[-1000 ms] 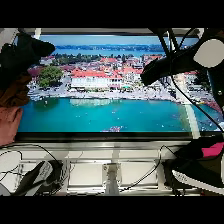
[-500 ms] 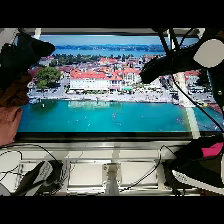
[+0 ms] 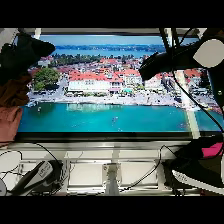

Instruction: Fold the clothes and pants, and hang the long-sleeved shirts on hangers.

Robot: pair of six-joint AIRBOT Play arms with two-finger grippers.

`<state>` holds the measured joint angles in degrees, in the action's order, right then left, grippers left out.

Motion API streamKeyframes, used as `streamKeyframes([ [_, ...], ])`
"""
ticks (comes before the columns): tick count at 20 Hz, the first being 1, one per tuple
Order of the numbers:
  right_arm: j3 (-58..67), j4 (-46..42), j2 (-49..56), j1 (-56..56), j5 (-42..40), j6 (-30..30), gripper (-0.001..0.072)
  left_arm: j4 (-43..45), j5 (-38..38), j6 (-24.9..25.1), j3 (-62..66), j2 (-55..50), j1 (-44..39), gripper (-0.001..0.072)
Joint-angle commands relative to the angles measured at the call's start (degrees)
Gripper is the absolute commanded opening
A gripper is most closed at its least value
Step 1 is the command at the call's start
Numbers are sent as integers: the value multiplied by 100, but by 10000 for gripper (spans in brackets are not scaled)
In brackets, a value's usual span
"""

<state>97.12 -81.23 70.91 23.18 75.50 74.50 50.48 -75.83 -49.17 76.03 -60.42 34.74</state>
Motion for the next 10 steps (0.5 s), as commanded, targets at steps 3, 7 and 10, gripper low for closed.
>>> streamKeyframes([
  [3,0,-4,4,7,-212,-4,22,1956,321,-1248,-2,-710,9,15],
  [7,0,-7,4,7,-376,-9,22,4546,476,-4026,-4,-1051,184,68],
  [10,0,-9,4,7,-579,-22,22,4638,448,-4258,-9,-1224,660,701],
])
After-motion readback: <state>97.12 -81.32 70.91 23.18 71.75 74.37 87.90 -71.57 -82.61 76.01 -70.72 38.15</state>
